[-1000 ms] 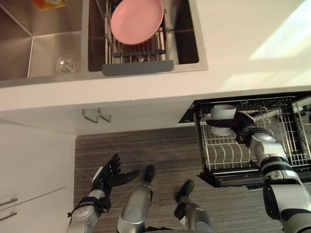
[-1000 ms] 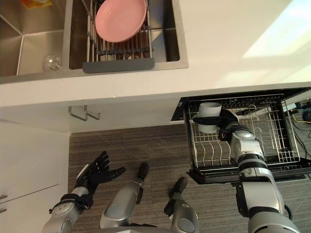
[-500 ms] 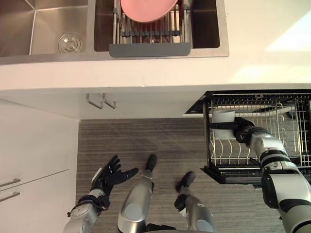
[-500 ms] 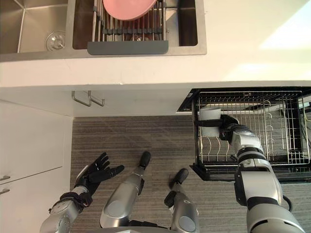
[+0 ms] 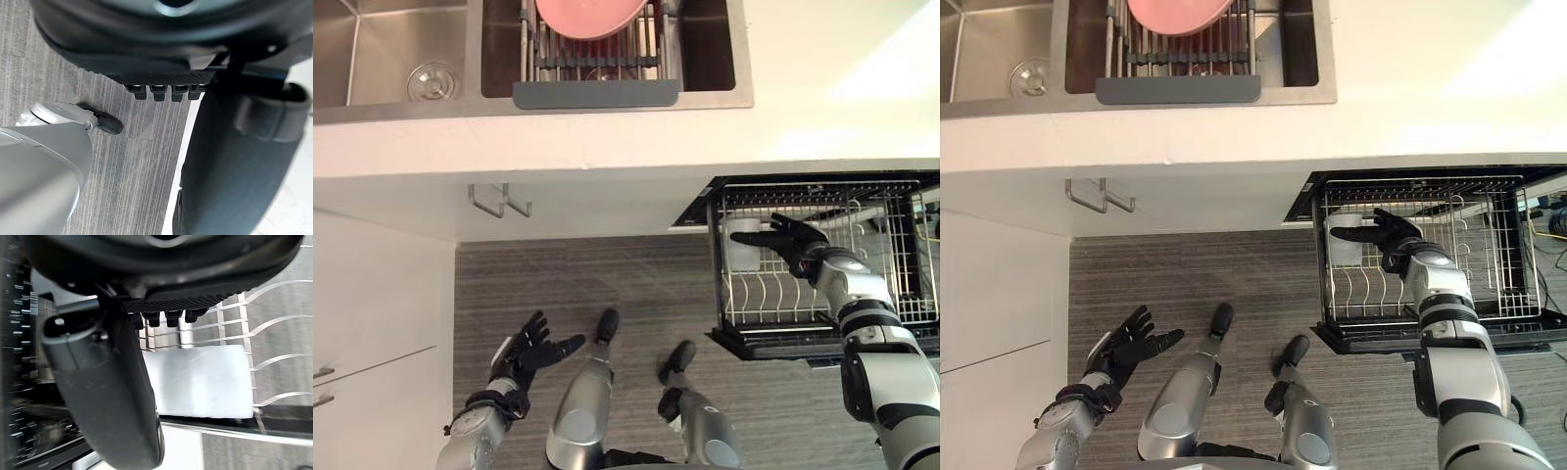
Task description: Walk over to the sink, pick up the cup, carry it to the dishwasher, place the cup inside the dishwasher, then close the dishwasher door
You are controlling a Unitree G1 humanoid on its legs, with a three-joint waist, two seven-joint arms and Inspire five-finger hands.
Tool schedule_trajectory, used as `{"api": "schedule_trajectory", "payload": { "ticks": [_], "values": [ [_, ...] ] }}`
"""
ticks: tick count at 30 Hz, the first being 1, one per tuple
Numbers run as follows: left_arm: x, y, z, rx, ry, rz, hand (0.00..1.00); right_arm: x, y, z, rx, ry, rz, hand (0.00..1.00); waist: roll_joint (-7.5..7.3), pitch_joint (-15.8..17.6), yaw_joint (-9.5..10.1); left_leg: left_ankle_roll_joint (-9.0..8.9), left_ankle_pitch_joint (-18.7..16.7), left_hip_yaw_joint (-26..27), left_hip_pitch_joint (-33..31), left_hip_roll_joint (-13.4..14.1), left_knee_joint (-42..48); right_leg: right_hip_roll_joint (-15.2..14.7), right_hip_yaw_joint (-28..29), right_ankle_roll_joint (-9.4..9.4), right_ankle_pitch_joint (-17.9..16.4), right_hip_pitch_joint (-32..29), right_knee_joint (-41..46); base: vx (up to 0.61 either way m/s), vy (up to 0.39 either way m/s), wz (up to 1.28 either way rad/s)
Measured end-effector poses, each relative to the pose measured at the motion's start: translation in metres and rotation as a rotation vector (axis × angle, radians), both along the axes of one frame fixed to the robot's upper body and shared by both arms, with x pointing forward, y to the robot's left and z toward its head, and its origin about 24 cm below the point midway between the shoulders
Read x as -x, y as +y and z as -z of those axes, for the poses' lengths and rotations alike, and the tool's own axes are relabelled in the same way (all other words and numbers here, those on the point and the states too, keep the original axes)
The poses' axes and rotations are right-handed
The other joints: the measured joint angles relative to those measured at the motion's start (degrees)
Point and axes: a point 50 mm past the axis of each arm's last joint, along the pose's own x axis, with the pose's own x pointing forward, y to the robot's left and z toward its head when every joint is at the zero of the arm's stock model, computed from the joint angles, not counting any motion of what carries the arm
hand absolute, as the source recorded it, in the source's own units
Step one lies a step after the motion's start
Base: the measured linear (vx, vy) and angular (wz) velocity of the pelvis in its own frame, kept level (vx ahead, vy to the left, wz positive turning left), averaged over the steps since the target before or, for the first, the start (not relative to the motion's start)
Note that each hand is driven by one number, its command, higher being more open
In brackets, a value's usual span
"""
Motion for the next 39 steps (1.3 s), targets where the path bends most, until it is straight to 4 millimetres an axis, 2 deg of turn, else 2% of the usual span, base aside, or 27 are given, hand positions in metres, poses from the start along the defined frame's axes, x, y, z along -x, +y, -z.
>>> {"api": "schedule_trajectory", "payload": {
  "ticks": [2, 4, 7, 9, 11, 13, 14, 16, 17, 18, 19, 20, 23, 24, 26, 27, 28, 29, 30, 31, 32, 33, 34, 36, 39],
  "values": [
    [0.001, 0.001, 0.001, -0.017, 0.006, 0.0, 1.0, 0.006, 0.003, 0.0, 0.02, -0.026, -0.022, 1.0, -0.64, -0.39, -0.41, 0.25, 0.24, 0.62, 1.27, 0.35, -0.62, 0.2, 0.43, -0.11, 0.09, 0.62, 0.01, 0.08, 0.019, -0.14],
    [0.005, 0.003, 0.005, -0.078, 0.019, -0.002, 1.0, 0.016, 0.008, -0.002, 0.045, -0.069, -0.048, 1.0, -2.07, -1.49, -1.62, 0.18, 0.19, 1.74, 2.63, 0.55, -1.14, 0.21, 1.6, -0.1, 0.08, 1.08, 0.01, 0.07, 0.022, -0.21],
    [0.011, 0.006, 0.014, -0.121, 0.061, -0.056, 1.0, 0.032, 0.014, -0.011, 0.05, -0.168, -0.066, 1.0, -3.19, -2.58, -3.26, -0.01, -1.03, 3.23, 4.29, 0.66, -0.5, 0.25, 2.85, -0.11, 0.06, 2.5, 0.01, 0.04, 0.024, -0.23],
    [0.021, 0.008, 0.026, -0.123, 0.127, -0.116, 1.0, 0.047, 0.019, -0.012, 0.032, -0.22, -0.066, 1.0, -3.3, -4.58, -3.75, -0.12, -2.93, 4.09, 4.39, 0.7, 1.83, 0.49, 3.27, -0.24, -0.1, 3.46, -0.02, 0.02, 0.018, -0.2],
    [0.03, 0.009, 0.035, -0.097, 0.168, -0.198, 1.0, 0.066, 0.02, -0.011, 0.029, -0.261, -0.043, 1.0, -3.13, -6.44, -4.71, -0.56, -3.67, 2.81, 5.27, 0.05, 2.44, 0.07, 1.83, 0.4, -1.43, 5.68, -0.24, 0.04, -0.009, 0.37],
    [0.033, 0.01, 0.036, -0.075, 0.143, -0.274, 1.0, 0.09, 0.013, 0.001, -0.016, -0.254, 0.046, 1.0, -2.96, -7.66, -5.6, -0.91, -4.26, -0.98, 4.83, -0.83, 4.06, -0.57, -3.75, 1.11, -4.4, 8.93, -0.35, 0.01, -0.07, 1.04],
    [0.034, 0.009, 0.038, -0.068, 0.141, -0.288, 1.0, 0.095, 0.013, 0.004, -0.028, -0.254, 0.07, 1.0, -2.49, -7.91, -5.61, -0.56, -5.13, 0.07, 4.08, -0.19, 5.29, -0.66, -5.0, 1.09, -4.83, 9.31, -0.12, -0.03, -0.066, 1.05],
    [0.048, 0.002, 0.05, -0.063, 0.185, -0.315, 1.0, 0.11, 0.005, 0.01, -0.057, -0.257, 0.153, 1.0, 0.16, -9.31, -6.29, -0.58, -6.85, 13.51, 1.61, 5.52, 10.08, -0.67, -9.76, 1.09, -6.7, 9.81, 2.86, -0.01, -0.008, 1.04],
    [0.064, -0.008, 0.062, -0.062, 0.253, -0.294, 1.0, 0.119, -0.005, 0.011, -0.038, -0.251, 0.2, 1.0, 2.06, -10.42, -8.01, 1.01, -7.89, 24.61, 1.63, 9.64, 12.65, -2.38, -13.23, 1.17, -7.88, 10.14, 5.68, 0.07, 0.056, 1.0],
    [0.071, -0.012, 0.067, -0.062, 0.281, -0.272, 1.0, 0.122, -0.008, 0.011, -0.031, -0.25, 0.218, 1.0, 2.52, -10.66, -8.85, 2.63, -8.46, 29.34, 1.92, 11.27, 14.87, -3.49, -14.08, 1.92, -8.95, 10.39, 7.42, 0.11, 0.096, 0.95],
    [0.077, -0.017, 0.071, -0.065, 0.313, -0.243, 1.0, 0.124, -0.011, 0.011, -0.022, -0.247, 0.237, 1.0, 3.31, -10.95, -9.64, 2.84, -8.1, 33.68, 2.35, 13.13, 17.25, -4.6, -14.96, 2.7, -10.46, 10.65, 9.92, 0.09, 0.166, 0.93],
    [0.091, -0.022, 0.078, -0.091, 0.376, -0.171, 1.0, 0.129, -0.015, 0.018, -0.036, -0.225, 0.289, 1.0, 3.79, -11.07, -11.38, 2.63, -8.94, 36.53, 4.29, 12.17, 19.24, -7.94, -16.33, 4.13, -13.38, 12.46, 15.66, 0.06, 0.168, 0.77],
    [0.099, -0.026, 0.082, -0.112, 0.41, -0.119, 1.0, 0.131, -0.014, 0.017, -0.078, -0.264, 0.311, 1.0, 4.0, -11.48, -12.28, 2.0, -7.92, 36.03, 7.38, 8.44, 14.09, -10.39, -15.66, 4.84, -13.97, 13.68, 16.66, -0.04, 0.159, 0.34],
    [0.099, -0.029, 0.085, -0.116, 0.429, -0.091, 1.0, 0.13, -0.011, 0.008, -0.077, -0.333, 0.302, 1.0, 4.47, -11.82, -12.84, 2.1, -6.9, 36.11, 7.76, 6.93, 11.68, -11.21, -15.54, 5.13, -13.96, 13.26, 16.62, -0.1, 0.09, 0.12],
    [0.1, -0.03, 0.088, -0.129, 0.454, -0.059, 1.0, 0.129, -0.006, -0.005, -0.061, -0.421, 0.279, 1.0, 4.41, -12.32, -13.69, 1.73, -6.06, 36.07, 8.16, 5.53, 9.26, -12.13, -15.67, 5.34, -13.85, 12.75, 16.92, -0.12, 0.11, 0.1],
    [0.099, -0.03, 0.09, -0.146, 0.462, -0.034, 1.0, 0.13, -0.001, -0.022, -0.036, -0.518, 0.254, 1.0, 4.48, -12.46, -13.77, 1.73, -5.47, 36.05, 8.72, 4.44, 7.54, -12.87, -15.56, 4.56, -14.43, 12.63, 17.59, -0.09, 0.103, 0.13],
    [0.096, -0.029, 0.09, -0.156, 0.464, -0.017, 1.0, 0.132, 0.004, -0.041, -0.01, -0.627, 0.226, 1.0, 4.33, -12.37, -13.96, 2.01, -5.2, 34.92, 9.16, 3.31, 6.59, -12.76, -13.34, 2.23, -15.98, 12.29, 18.65, -0.09, 0.092, 0.21],
    [0.096, -0.029, 0.09, -0.16, 0.464, -0.005, 1.0, 0.134, 0.007, -0.048, 0.0, -0.673, 0.215, 1.0, 4.23, -12.31, -14.22, 2.13, -5.27, 33.1, 9.06, 2.92, 6.9, -11.6, -10.12, 0.78, -17.28, 12.02, 18.38, -0.09, 0.024, 0.66],
    [0.096, -0.026, 0.089, -0.175, 0.466, 0.026, 1.0, 0.142, 0.01, -0.057, 0.017, -0.738, 0.214, 1.0, 3.8, -12.56, -15.45, 3.04, -5.75, 29.16, 8.6, 2.52, 8.63, -7.03, -0.39, -1.47, -19.14, 12.31, 16.8, -0.04, -0.039, 1.27],
    [0.098, -0.022, 0.089, -0.194, 0.475, 0.055, 1.0, 0.151, 0.01, -0.061, 0.034, -0.773, 0.229, 1.0, 2.56, -13.33, -16.84, 3.35, -5.89, 25.42, 8.93, 1.68, 8.86, -4.36, 5.52, -2.14, -20.87, 13.31, 16.18, 0.02, -0.096, 1.42],
    [0.1, -0.019, 0.09, -0.199, 0.485, 0.059, 1.0, 0.153, 0.01, -0.062, 0.038, -0.785, 0.236, 1.0, 1.96, -13.93, -17.04, 3.61, -5.52, 24.16, 9.16, 1.08, 8.24, -3.97, 7.12, -2.71, -21.35, 13.54, 16.37, 0.11, -0.065, 1.24],
    [0.101, -0.016, 0.09, -0.207, 0.496, 0.062, 1.0, 0.155, 0.01, -0.063, 0.042, -0.8, 0.245, 1.0, 1.15, -15.16, -16.91, 3.85, -4.31, 23.1, 9.22, 0.29, 7.26, -3.6, 9.93, -2.38, -21.11, 13.52, 16.35, 0.11, -0.042, 0.7],
    [0.099, -0.013, 0.089, -0.212, 0.49, 0.064, 1.0, 0.153, 0.01, -0.064, 0.039, -0.806, 0.243, 1.0, 0.14, -15.33, -16.23, 3.65, -3.7, 22.33, 8.93, 0.14, 7.34, -3.35, 10.11, -1.45, -20.26, 13.77, 15.69, 0.1, -0.007, 0.52],
    [0.096, -0.01, 0.088, -0.202, 0.489, 0.061, 1.0, 0.151, 0.01, -0.066, 0.029, -0.817, 0.241, 1.0, -0.4, -15.4, -15.72, 3.59, -3.59, 21.12, 8.02, 0.5, 7.77, -2.4, 9.95, -0.16, -18.29, 14.66, 13.65, 0.07, -0.025, 0.29],
    [0.096, -0.01, 0.089, -0.185, 0.491, 0.049, 1.0, 0.153, 0.006, -0.067, 0.018, -0.829, 0.253, 1.0, -0.43, -15.38, -15.28, 3.35, -3.25, 21.09, 8.23, 0.83, 6.66, -1.77, 11.02, 0.27, -16.66, 14.91, 12.75, 0.02, -0.004, 0.04]
  ]
}}
